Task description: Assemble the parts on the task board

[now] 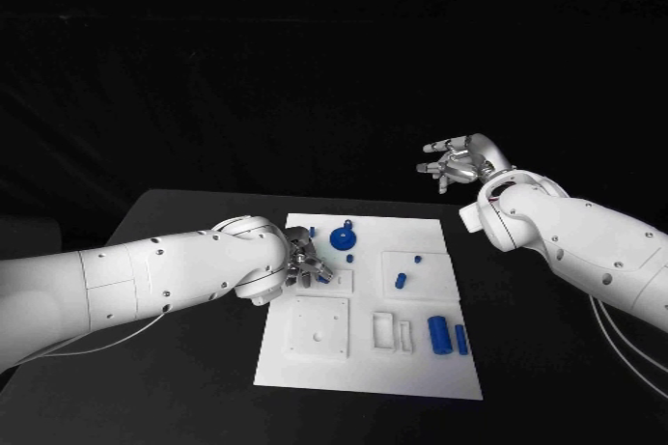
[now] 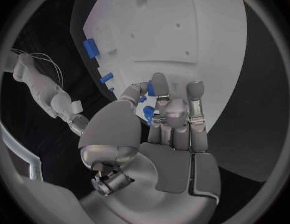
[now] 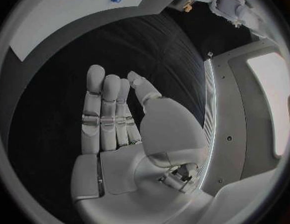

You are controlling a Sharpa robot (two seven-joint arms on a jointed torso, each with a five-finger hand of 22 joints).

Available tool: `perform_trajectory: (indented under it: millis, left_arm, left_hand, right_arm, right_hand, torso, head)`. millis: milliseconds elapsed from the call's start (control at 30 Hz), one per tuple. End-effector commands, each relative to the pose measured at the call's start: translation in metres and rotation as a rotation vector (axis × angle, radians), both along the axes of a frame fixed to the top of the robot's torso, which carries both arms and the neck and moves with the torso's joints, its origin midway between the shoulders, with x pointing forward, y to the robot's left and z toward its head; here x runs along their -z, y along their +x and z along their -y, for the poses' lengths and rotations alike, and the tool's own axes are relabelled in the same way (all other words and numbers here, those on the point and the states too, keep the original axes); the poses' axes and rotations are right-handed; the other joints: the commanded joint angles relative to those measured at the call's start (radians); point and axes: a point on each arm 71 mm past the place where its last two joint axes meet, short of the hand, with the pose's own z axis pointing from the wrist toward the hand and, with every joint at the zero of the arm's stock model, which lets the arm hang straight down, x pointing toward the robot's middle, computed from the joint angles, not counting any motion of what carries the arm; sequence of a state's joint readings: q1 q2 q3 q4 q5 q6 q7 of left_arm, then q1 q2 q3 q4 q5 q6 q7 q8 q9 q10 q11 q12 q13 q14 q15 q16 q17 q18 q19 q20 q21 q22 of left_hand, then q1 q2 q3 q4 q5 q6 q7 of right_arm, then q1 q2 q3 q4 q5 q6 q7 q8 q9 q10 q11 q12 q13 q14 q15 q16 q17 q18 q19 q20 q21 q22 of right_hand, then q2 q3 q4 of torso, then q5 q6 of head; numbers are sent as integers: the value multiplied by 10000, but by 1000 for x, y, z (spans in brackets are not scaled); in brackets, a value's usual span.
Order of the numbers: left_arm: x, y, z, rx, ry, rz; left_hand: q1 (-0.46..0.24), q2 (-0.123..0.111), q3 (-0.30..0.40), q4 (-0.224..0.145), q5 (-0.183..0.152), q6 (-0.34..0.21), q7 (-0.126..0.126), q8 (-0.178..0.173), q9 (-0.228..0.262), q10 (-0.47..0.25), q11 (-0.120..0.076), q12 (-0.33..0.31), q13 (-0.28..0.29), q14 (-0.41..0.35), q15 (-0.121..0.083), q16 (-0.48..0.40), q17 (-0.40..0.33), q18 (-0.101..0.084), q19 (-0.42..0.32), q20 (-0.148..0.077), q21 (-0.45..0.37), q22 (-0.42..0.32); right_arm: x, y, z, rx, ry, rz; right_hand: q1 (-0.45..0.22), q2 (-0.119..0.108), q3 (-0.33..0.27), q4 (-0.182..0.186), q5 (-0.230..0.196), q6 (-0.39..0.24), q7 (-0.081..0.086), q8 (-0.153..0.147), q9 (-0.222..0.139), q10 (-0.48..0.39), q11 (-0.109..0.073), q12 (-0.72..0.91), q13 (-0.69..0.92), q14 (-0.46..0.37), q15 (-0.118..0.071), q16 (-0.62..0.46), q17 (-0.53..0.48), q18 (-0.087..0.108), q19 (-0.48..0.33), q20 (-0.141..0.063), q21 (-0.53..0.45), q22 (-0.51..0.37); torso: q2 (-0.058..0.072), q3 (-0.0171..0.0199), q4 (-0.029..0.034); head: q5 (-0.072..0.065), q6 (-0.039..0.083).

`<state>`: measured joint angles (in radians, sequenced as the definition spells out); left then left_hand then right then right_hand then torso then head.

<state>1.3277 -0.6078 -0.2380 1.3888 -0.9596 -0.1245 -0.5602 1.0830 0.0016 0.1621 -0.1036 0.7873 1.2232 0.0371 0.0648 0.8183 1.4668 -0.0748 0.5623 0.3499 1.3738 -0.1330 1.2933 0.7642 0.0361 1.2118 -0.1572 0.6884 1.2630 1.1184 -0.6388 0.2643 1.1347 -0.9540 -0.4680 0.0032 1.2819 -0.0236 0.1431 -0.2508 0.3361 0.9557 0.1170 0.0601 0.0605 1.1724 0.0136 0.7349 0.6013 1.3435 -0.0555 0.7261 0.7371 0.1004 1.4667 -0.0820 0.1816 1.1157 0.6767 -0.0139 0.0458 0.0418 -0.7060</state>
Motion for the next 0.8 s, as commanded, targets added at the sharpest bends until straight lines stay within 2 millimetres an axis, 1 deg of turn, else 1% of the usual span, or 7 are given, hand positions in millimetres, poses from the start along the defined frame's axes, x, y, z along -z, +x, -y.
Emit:
perform_trajectory:
  millis: [33, 133, 267, 333, 533, 733, 800]
  left_arm:
    - [6, -3, -1, 70, 267, -408]
    - [6, -3, 0, 75, 304, -480]
    - [7, -3, 0, 102, 366, -612]
    - [8, -3, 1, 117, 396, -675]
    - [8, -3, 2, 161, 458, -779]
    - [8, -3, 5, 219, 486, -774]
    - [9, -2, 5, 200, 478, -737]
  left_hand:
    - [128, 24, 835, -800, 47, 953, -698, 31, 1207, 488, -92, 16, 13, 1, -48, -1, 10, -123, 84, 3, -33, 9]
    - [124, 33, 838, -810, 41, 960, -701, 33, 1217, 488, -93, 27, 18, 10, -49, 17, 39, -127, 104, 2, -72, 60]
    - [98, 68, 803, -789, -80, 1043, -738, 49, 1342, 487, -116, 171, 76, 89, -84, 68, 41, -148, 180, -29, -147, 191]
    - [93, 73, 795, -781, -106, 1055, -742, 51, 1357, 487, -117, 186, 79, 106, -85, 82, 63, -154, 187, -31, -154, 203]
    - [115, 119, 730, -721, -306, 1179, -784, 53, 1549, 485, -133, 334, 98, 160, -85, 242, 200, -182, 262, -33, -298, 412]
    - [161, 157, 654, -709, -580, 1333, -817, 35, 1505, 483, -139, 451, 105, 202, -80, 349, 274, -196, 328, -28, -369, 565]
    - [161, 169, 645, -698, -618, 1340, -818, 36, 1504, 483, -139, 456, 104, 202, -78, 352, 271, -197, 331, -26, -376, 572]
  right_arm:
    - [0, 0, -1, -38, -130, -42]
    - [1, 1, -1, -36, -138, -64]
    - [1, 1, -2, -29, -147, -80]
    - [1, 1, -2, -28, -151, -92]
    - [1, 1, -3, -38, -172, -116]
    - [2, 2, -4, -58, -178, -133]
    - [2, 2, -4, -64, -178, -137]
  right_hand:
    - [-68, 24, 73, -12, -52, 164, 113, 8, 11, -123, -63, 52, -6, -65, -11, 25, -16, 153, 219, 63, -44, 17]
    - [-75, 11, 114, -24, -56, 165, 111, 7, 11, -125, -64, 55, -8, -67, -12, 25, -17, 155, 225, 63, -53, 24]
    - [-80, 3, 141, -31, -59, 166, 110, 7, 10, -126, -64, 57, -9, -68, -12, 25, -18, 156, 229, 64, -59, 29]
    - [-73, 7, 172, -41, -135, 187, 111, 9, 12, -129, -62, 54, -14, -73, -10, 19, -22, 155, 225, 64, -69, 36]
    - [-44, 5, 193, -61, -215, 185, 112, 8, 11, -131, -62, 55, -16, -74, -9, 18, -23, 156, 224, 65, -77, 41]
    - [-44, 5, 193, -61, -215, 185, 112, 8, 11, -131, -62, 55, -16, -74, -9, 18, -23, 156, 224, 65, -77, 41]
    - [-62, 0, 203, -57, -219, 181, 114, 8, 11, -137, -58, 52, -19, -76, -8, 16, -25, 156, 224, 66, -85, 46]
  torso:
    - [2, 2, -2]
    - [5, 3, 2]
    - [1, 1, -1]
    - [0, 1, -2]
    - [1, 3, 0]
    - [7, 2, -9]
    - [6, 3, -7]
  head:
    - [14, 4]
    - [20, 2]
    - [22, 4]
    - [22, -2]
    - [19, -11]
    - [20, 0]
    - [22, -5]
